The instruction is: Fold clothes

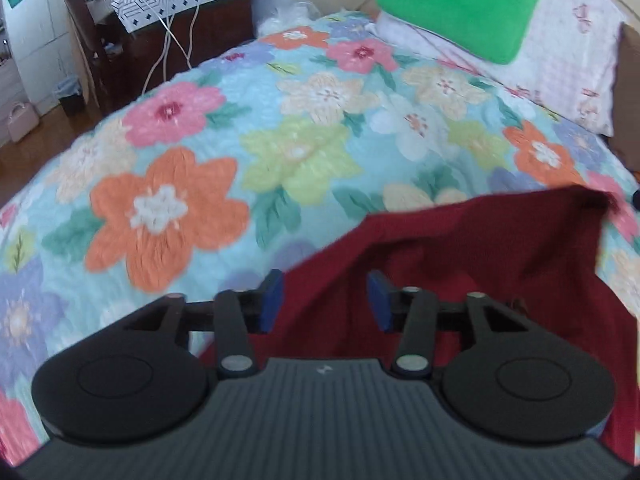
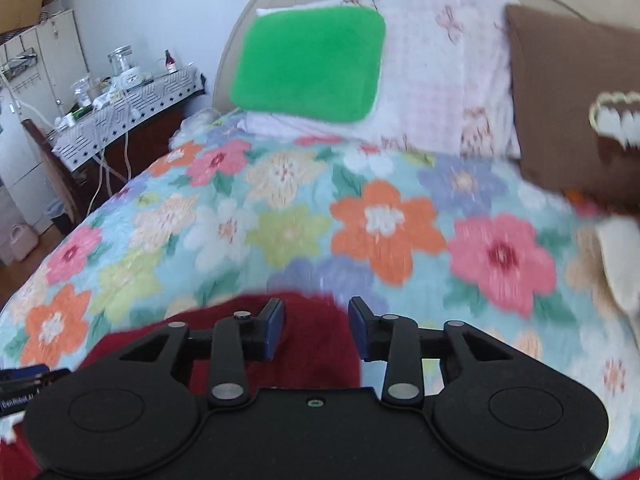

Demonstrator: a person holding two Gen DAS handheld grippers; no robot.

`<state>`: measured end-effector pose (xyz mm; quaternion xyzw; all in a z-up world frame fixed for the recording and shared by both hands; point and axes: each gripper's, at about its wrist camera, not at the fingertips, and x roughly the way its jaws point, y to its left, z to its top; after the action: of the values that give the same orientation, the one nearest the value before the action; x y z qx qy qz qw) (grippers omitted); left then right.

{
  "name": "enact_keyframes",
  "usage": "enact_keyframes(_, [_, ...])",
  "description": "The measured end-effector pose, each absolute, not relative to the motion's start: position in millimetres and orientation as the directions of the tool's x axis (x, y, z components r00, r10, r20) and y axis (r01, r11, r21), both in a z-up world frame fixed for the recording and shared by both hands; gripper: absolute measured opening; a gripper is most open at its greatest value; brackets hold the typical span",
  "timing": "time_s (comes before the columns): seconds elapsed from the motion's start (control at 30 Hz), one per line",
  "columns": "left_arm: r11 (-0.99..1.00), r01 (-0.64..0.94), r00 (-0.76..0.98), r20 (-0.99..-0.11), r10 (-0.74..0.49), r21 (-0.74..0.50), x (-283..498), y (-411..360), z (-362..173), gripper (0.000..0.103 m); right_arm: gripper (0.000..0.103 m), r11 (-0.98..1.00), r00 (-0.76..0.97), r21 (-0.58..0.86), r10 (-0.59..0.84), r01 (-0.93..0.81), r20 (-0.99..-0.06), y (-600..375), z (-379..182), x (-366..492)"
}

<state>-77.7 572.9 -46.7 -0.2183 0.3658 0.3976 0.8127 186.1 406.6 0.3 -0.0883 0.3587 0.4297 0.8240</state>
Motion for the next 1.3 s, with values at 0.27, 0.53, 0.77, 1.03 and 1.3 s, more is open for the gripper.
enact_keyframes(0.27, [0.629, -0.742, 0.473, -0.846, 0.246, -0.232, -136, 469, -75, 0.067, 0.055, 0.652, 0.274, 0.266, 0.603, -0.71, -0.749, 233, -59, 121])
enact_keyframes(0.53, [0.577, -0.714, 0.526, -0.848, 0.069, -0.396, -154, 418, -93, 0.069, 0.055, 0.633, 0.179, 0.407, 0.657, -0.658, -0.732, 140, -98, 75])
enact_keyframes(0.77, [0.614, -0.666, 0.527, -0.85, -0.016, -0.424, -149, 419, -106, 0.098, 0.085, 0.64, 0.245, 0.496, 0.724, -0.587, -0.645, 153, -121, 62])
enact_keyframes(1.03, [0.679, -0.711, 0.47, -0.842, 0.265, -0.183, -163, 402, -69, 0.008, 0.008, 0.59, 0.275, 0.411, 0.746, -0.695, -0.606, 155, -102, 32])
enact_keyframes(1.3, [0.625, -0.754, 0.492, -0.803, 0.335, -0.202, -211, 407, -46, 0.007, 0.005, 0.515, 0.282, 0.441, 0.824, -0.735, -0.492, 120, -47, 6])
